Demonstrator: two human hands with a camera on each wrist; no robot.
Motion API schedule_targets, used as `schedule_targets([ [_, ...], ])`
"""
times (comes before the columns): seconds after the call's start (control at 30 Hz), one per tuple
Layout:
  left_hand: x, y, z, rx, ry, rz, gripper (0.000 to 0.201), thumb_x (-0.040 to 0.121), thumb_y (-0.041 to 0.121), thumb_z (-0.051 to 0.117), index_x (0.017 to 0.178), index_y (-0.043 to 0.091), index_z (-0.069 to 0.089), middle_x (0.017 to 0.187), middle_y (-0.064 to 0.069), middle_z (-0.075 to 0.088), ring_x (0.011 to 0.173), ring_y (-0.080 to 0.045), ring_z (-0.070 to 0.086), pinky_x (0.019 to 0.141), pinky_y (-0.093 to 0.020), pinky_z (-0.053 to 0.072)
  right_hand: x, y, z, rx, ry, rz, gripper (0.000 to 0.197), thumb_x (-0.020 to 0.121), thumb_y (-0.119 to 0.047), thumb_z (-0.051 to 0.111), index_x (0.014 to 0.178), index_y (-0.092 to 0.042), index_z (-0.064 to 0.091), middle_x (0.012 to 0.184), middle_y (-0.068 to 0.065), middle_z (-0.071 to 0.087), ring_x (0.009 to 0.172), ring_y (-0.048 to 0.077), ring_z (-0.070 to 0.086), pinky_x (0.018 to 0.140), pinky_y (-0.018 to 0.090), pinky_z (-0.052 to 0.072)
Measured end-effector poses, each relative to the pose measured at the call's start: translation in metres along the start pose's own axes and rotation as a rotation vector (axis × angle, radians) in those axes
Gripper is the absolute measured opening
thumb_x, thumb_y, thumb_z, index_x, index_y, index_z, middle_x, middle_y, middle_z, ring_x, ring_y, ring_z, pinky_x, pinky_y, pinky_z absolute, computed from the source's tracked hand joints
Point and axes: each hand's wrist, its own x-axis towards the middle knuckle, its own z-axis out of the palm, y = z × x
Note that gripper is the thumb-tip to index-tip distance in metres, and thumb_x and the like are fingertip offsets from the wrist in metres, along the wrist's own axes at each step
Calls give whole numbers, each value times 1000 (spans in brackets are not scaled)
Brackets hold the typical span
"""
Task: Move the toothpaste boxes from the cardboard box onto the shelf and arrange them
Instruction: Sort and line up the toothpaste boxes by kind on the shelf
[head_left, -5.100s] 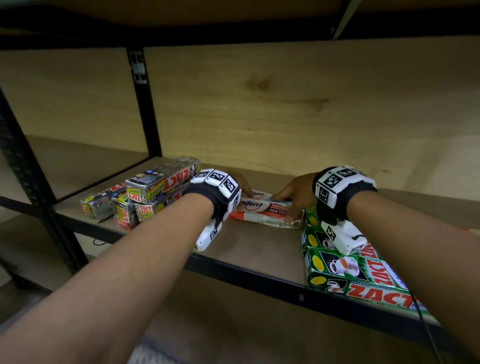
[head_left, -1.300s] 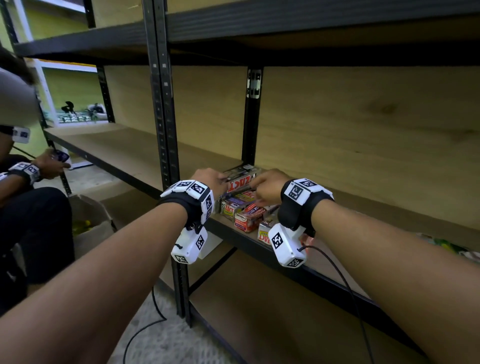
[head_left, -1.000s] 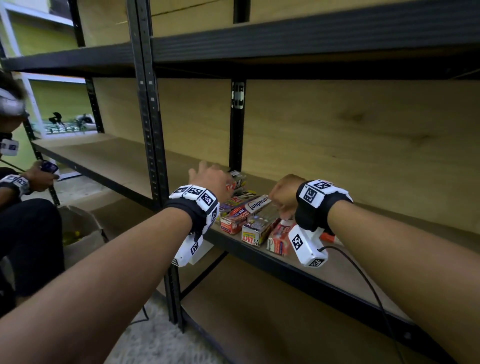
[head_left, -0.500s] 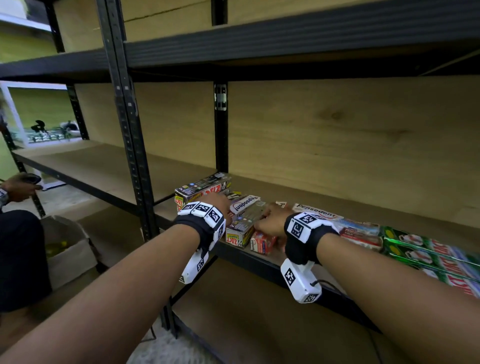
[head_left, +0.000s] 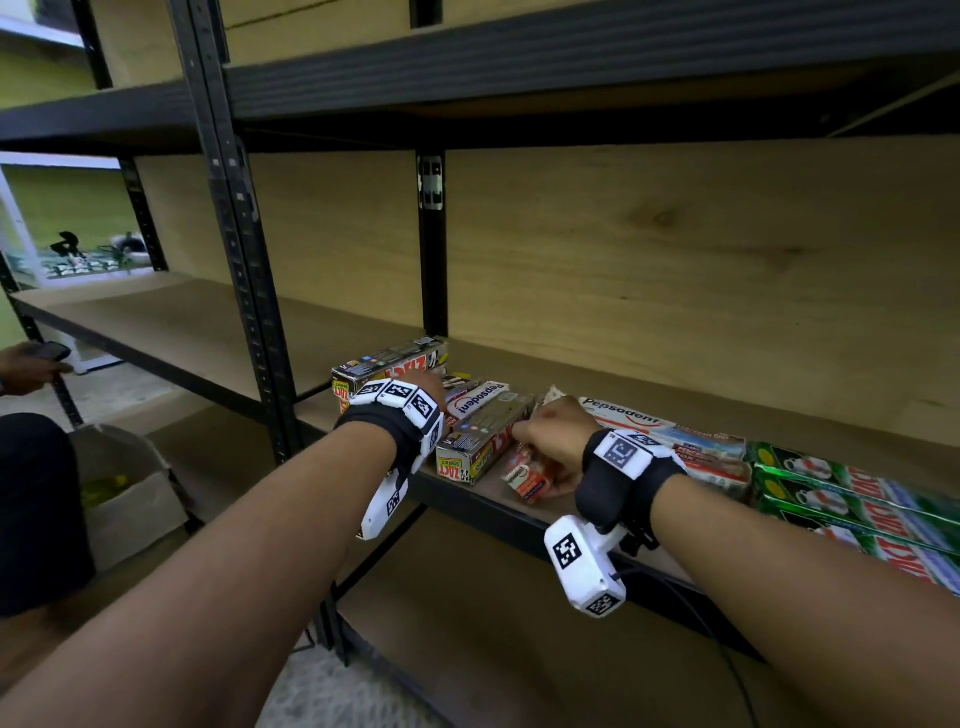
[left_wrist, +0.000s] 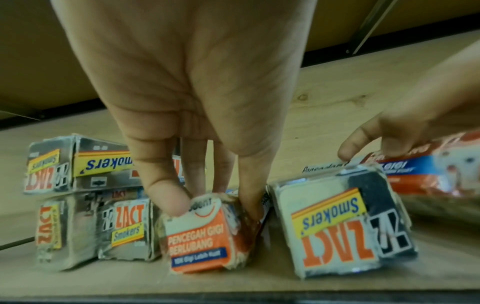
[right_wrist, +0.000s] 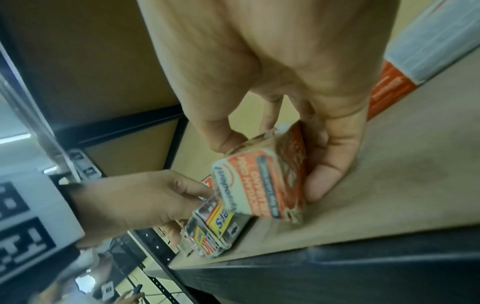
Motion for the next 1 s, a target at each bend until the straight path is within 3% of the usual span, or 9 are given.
schedule_targets([
  [0.1, 22, -10, 8, -56, -18, 22, 38, 49, 37, 81, 67, 10, 62, 79, -13, 70, 75, -30, 71, 61, -41, 61, -2, 6, -10, 114, 39, 12, 29, 79, -17, 67, 104, -17, 53, 95, 7, 61, 86, 27, 66, 83, 47, 57],
  [0.17, 18, -12, 7, -99, 30, -13, 44, 51, 44, 83, 85, 18, 70, 83, -2, 70, 74, -23, 69, 64, -33, 60, -7, 9, -18, 178, 43, 17, 41, 81, -11, 65, 117, -19, 46, 108, 10, 58, 95, 28, 64, 79, 40, 56],
  [0.27, -37, 0, -10, -140, 127, -24, 48, 70, 51, 76, 103, 16, 71, 98, -5, 72, 81, -24, 69, 67, -28, 56, -12, 7, -34, 177, 43, -20, 41, 85, -3, 56, 124, -13, 45, 116, 13, 59, 100, 30, 65, 74, 35, 52],
  [0.4, -57, 4, -25, -129, 173, -74, 34, 83, 26, 71, 112, 8, 68, 106, -12, 70, 87, -28, 67, 69, -30, 52, -25, 5, -55, 189, 52, -4, 29, 98, -1, 40, 122, 7, 54, 118, 27, 56, 67, 7, 44, 64, 19, 38],
  [0.47, -63, 4, -33, -114, 203, -67, 30, 89, 24, 64, 113, 5, 67, 108, -14, 69, 88, -29, 65, 72, -32, 50, -37, 9, -61, -30, -32, -31, 24, 97, -17, 53, 108, 3, 60, 102, 23, 63, 63, 11, 51, 66, 26, 44],
  [0.57, -68, 3, -40, -128, 232, -72, 34, 90, 26, 64, 118, 7, 65, 111, -13, 68, 87, -29, 63, 78, -33, 53, -54, 19, -70, -267, -143, -51, 51, 84, -45, 73, 118, -9, 62, 108, 5, 61, 91, 17, 61, 77, 26, 47],
  [0.67, -77, 3, -47, -153, 280, -87, 37, 86, 22, 67, 121, 10, 64, 112, -12, 68, 95, -30, 66, 79, -33, 55, -54, 27, -76, -370, -115, -61, 39, 81, -42, 77, 109, -18, 65, 101, -1, 63, 83, 12, 59, 67, 22, 43],
  [0.8, -92, 5, -56, -236, 324, -29, 40, 87, 28, 65, 123, 12, 64, 111, -12, 67, 95, -30, 66, 81, -34, 57, -54, 30, -83, -604, -64, -105, 49, 80, -49, 73, 119, -22, 63, 117, 0, 64, 102, 20, 62, 90, 32, 50],
  [1.0, -110, 18, -65, -531, 379, 37, 29, 89, 23, 65, 117, 16, 70, 111, -4, 69, 98, -23, 63, 75, -25, 48, -46, 40, -95, -788, 30, -182, 58, 77, -41, 76, 131, -27, 60, 137, -1, 55, 117, 19, 56, 86, 22, 42],
])
